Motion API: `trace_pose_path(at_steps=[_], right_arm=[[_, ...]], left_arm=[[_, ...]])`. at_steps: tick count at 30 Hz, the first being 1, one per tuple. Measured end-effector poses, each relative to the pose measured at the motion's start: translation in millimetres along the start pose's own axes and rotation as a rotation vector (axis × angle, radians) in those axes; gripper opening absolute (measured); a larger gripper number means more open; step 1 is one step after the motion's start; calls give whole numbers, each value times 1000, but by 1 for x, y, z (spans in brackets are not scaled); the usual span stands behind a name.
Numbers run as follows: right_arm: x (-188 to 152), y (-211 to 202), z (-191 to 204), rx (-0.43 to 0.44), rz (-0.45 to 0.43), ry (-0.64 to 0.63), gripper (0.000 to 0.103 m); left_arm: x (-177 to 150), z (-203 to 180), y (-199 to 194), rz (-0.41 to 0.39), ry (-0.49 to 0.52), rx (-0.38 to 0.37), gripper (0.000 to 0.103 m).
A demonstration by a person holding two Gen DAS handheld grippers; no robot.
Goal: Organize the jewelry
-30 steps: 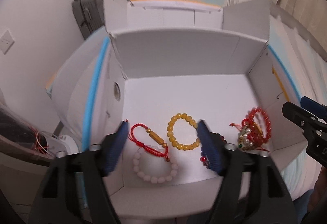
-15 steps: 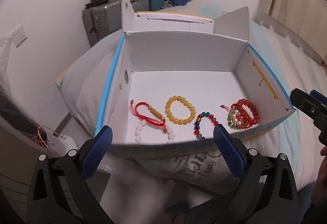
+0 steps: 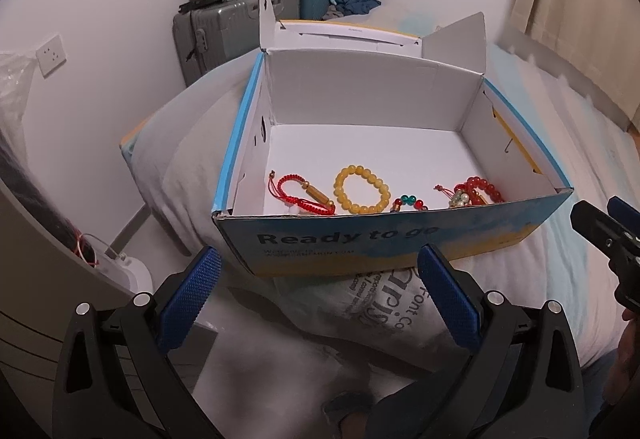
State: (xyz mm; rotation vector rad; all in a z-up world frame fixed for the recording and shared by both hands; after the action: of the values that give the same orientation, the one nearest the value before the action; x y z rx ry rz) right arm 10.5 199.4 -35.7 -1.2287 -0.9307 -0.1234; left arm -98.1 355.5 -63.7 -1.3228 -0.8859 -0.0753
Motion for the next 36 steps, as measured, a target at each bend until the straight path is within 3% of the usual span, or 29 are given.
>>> trace_pose_path(at_steps=[36], right_arm=[[-6, 1, 0, 1, 9, 6, 95]], left_arm=[[-3, -4, -2, 15, -15, -5, 97]])
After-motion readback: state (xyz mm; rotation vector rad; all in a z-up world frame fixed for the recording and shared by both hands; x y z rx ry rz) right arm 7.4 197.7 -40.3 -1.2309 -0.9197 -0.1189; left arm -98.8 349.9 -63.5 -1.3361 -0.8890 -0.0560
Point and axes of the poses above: each gripper's, at about its wrist camera, not at the fingertips, and y roughly the way its jaws point, z to its left, x to its top, the point moved 10 cm from there along y, roughly the way its jaws point, and after that the axes turned 4 degrees about z, right-handed, at the moved point
